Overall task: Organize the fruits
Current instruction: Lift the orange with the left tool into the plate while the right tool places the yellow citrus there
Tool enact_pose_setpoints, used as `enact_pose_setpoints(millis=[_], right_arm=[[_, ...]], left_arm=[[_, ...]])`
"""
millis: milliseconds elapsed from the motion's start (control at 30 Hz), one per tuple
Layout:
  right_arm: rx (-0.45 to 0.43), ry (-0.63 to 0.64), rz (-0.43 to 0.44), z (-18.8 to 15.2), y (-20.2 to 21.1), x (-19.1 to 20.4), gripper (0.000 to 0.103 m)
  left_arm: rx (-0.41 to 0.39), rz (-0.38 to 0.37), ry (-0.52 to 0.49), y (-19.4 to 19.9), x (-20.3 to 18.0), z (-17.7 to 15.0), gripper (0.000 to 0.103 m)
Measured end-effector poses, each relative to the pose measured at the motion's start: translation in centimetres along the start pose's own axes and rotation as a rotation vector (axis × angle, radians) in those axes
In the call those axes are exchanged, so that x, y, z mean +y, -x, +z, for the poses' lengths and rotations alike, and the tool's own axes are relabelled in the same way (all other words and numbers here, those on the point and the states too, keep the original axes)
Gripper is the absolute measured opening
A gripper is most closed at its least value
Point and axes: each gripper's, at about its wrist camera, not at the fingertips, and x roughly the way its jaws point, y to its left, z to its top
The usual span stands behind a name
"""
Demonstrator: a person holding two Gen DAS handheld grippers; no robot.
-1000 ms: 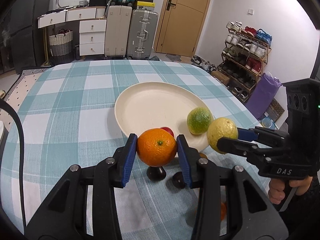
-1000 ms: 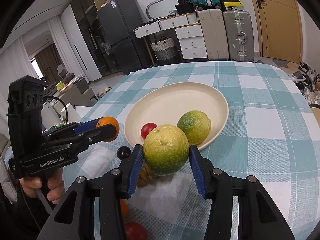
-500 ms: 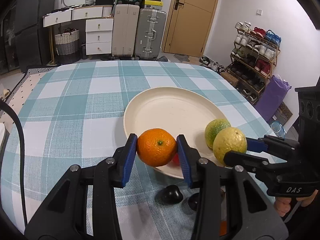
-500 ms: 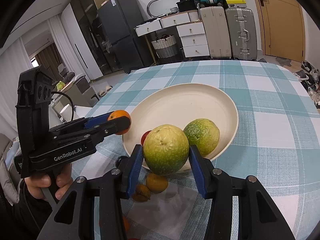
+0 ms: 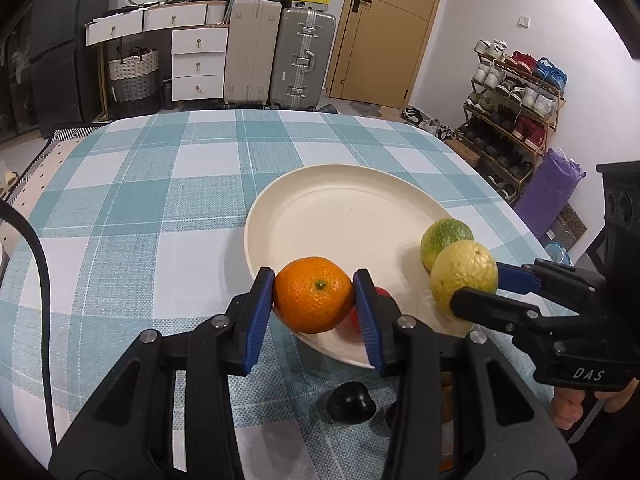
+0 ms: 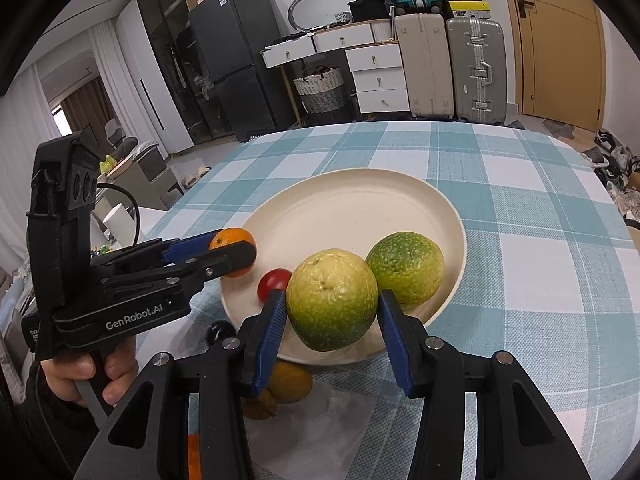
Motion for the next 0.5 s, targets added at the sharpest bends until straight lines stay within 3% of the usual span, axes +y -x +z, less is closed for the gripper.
enact_pose_setpoints(millis=[500], right_arm=[[0.023,-0.011,-0.022,0.1,-1.3,-0.5,0.048]], left_arm=[[0.019,0.021,-0.045,-1.5,-0.9,0.2,0.038]])
